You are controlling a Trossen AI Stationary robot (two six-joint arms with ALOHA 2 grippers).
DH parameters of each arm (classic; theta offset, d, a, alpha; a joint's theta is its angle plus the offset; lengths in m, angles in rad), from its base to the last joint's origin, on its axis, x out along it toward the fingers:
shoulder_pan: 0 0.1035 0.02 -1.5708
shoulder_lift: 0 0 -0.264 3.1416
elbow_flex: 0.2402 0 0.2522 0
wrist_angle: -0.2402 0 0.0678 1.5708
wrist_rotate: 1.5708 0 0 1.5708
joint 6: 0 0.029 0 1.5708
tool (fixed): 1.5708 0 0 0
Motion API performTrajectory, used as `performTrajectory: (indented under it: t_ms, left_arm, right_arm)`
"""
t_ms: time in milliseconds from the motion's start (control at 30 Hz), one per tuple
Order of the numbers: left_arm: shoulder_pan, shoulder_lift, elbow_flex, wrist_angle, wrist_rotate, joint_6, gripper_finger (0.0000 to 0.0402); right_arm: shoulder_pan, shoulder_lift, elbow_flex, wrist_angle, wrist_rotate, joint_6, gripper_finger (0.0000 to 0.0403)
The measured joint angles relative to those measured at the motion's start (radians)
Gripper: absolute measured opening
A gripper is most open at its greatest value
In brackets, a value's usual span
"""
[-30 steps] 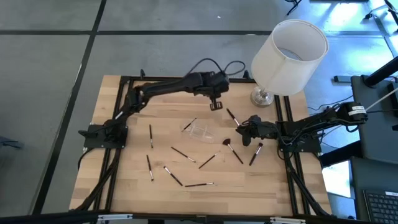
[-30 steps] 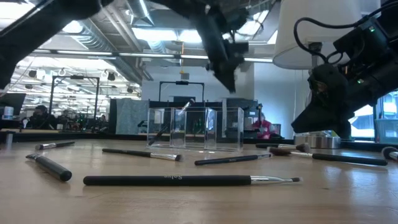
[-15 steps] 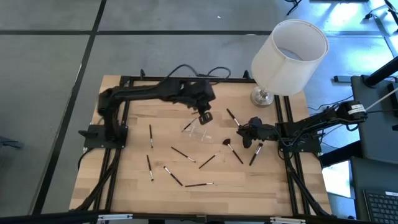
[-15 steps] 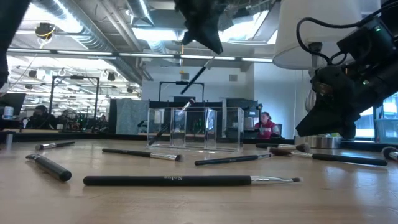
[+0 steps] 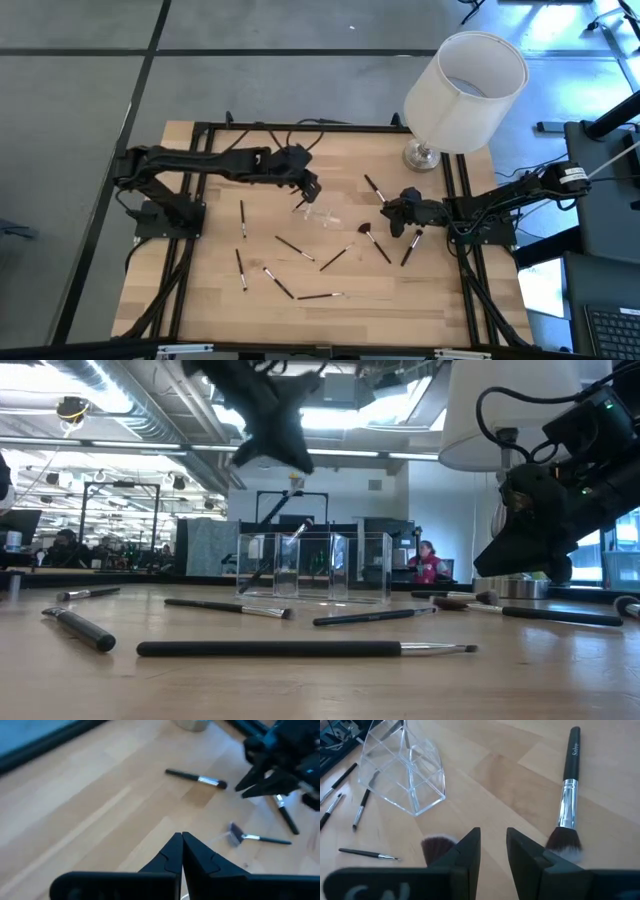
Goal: Put items in baskets/containers
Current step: Put the eyeshadow brush into the transparent organizer
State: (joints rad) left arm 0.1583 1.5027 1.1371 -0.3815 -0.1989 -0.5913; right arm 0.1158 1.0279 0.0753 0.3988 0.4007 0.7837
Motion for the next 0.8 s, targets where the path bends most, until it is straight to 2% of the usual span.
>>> performTrajectory:
  t_ms: [167, 400, 667, 800]
  left_arm:
    - [0.015, 0.009, -0.07, 0.037, 0.005, -0.101, 0.0004]
    - [0.017, 0.01, -0.105, 0.149, 0.022, -0.088, 0.0003]
    - [0.019, 0.005, -0.105, 0.231, 0.1, -0.118, 0.0003]
    - [0.013, -0.004, -0.09, 0.246, 0.182, -0.137, 0.0003]
  right_arm:
    - [0.0, 0.0, 0.0, 0.0, 0.02, 0.022, 0.0094]
    - [0.0, 0.0, 0.0, 0.0, 0.026, 0.024, 0.0094]
    - [0.0, 0.0, 0.0, 0.0, 0.026, 0.021, 0.0094]
    - [0.0, 0.0, 0.0, 0.0, 0.026, 0.02, 0.0094]
